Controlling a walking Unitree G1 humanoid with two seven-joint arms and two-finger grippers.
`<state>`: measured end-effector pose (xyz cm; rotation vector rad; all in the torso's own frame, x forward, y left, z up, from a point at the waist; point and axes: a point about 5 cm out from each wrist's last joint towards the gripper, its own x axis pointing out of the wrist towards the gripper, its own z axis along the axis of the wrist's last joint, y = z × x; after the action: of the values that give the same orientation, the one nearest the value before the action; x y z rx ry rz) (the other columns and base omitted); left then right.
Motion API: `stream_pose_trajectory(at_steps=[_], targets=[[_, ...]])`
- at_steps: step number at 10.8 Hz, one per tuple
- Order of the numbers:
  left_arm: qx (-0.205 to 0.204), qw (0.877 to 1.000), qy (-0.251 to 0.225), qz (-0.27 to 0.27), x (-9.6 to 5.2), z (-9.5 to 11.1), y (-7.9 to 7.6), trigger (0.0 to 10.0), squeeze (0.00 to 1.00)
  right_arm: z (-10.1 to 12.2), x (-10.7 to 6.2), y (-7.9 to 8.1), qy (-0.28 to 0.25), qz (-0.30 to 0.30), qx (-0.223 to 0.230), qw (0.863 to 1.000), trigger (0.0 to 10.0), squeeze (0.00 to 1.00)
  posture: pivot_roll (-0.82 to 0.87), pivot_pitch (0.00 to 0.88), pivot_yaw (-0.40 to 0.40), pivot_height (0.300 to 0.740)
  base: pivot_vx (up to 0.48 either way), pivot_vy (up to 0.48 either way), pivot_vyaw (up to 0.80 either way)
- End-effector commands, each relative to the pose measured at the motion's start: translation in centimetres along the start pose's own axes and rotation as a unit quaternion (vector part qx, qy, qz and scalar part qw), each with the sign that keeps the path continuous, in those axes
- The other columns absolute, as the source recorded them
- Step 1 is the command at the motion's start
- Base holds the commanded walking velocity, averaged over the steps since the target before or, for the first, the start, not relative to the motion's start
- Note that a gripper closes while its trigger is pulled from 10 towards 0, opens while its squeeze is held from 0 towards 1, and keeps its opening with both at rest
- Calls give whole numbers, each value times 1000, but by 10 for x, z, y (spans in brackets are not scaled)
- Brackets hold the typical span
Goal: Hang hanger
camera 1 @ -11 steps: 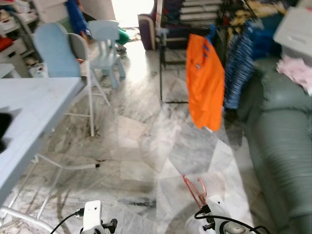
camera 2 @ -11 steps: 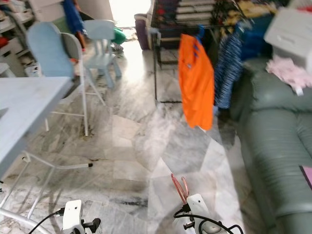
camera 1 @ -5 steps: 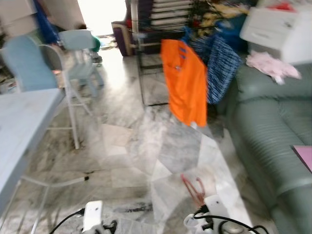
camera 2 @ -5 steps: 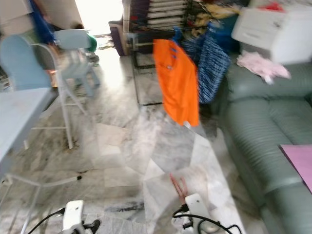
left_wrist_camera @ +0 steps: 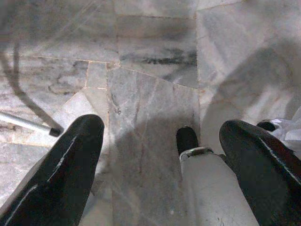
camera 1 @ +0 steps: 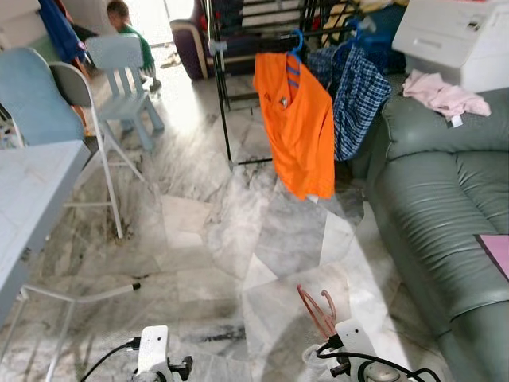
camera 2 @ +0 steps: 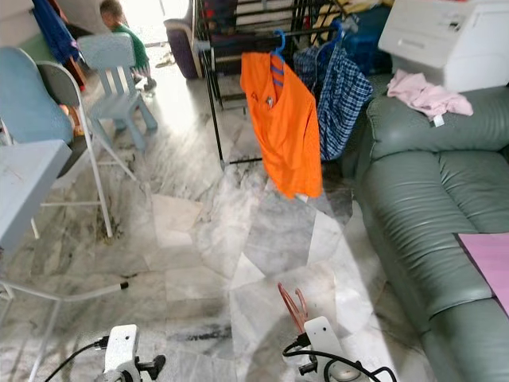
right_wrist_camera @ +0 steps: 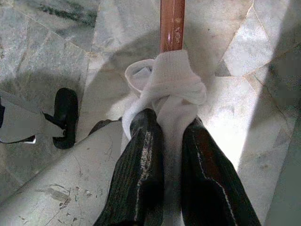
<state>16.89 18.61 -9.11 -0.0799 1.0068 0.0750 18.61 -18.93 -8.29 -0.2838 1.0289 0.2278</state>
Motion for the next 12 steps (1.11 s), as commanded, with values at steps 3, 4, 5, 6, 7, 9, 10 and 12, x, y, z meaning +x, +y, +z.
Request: stream_pose_trajectory(at_steps=[3, 4, 5, 6, 7, 9, 10, 12], targets=[[-25, 999, 0, 29, -1, 0, 12, 10000, 0, 9, 1, 6, -12, 18, -27, 999, 10000, 0, -90, 0, 56, 740, 0, 0, 0], [-33, 999, 4, 35, -2, -4, 16, 10000, 0, 18, 3, 9, -19, 22, -30, 999, 10000, 0, -72, 0, 41, 740, 0, 0, 0], [-34, 999, 5, 37, -3, -5, 18, 10000, 0, 20, 3, 10, -22, 24, -31, 999, 10000, 0, -67, 0, 38, 740, 0, 0, 0], [-37, 999, 5, 35, -3, -7, 19, 10000, 0, 22, 3, 11, -24, 26, -31, 999, 10000, 0, -63, 0, 42, 740, 0, 0, 0], [-36, 999, 6, 35, -3, -7, 20, 10000, 0, 23, 3, 12, -25, 27, -29, 999, 10000, 0, -64, 0, 46, 740, 0, 0, 0], [-27, 999, 6, 37, -4, -7, 21, 10000, 0, 21, 4, 14, -25, 26, -20, 999, 10000, 0, -72, 0, 61, 740, 0, 0, 0], [-25, 999, 5, 39, -3, -6, 21, 10000, 0, 21, 4, 13, -25, 22, -7, 999, 10000, 0, -77, 0, 69, 740, 0, 0, 0], [-23, 999, 5, 37, -3, -4, 22, 10000, 0, 23, 3, 5, -28, -3, 47, 998, 10000, 0, -87, 0, 84, 740, 0, 0, 0]])
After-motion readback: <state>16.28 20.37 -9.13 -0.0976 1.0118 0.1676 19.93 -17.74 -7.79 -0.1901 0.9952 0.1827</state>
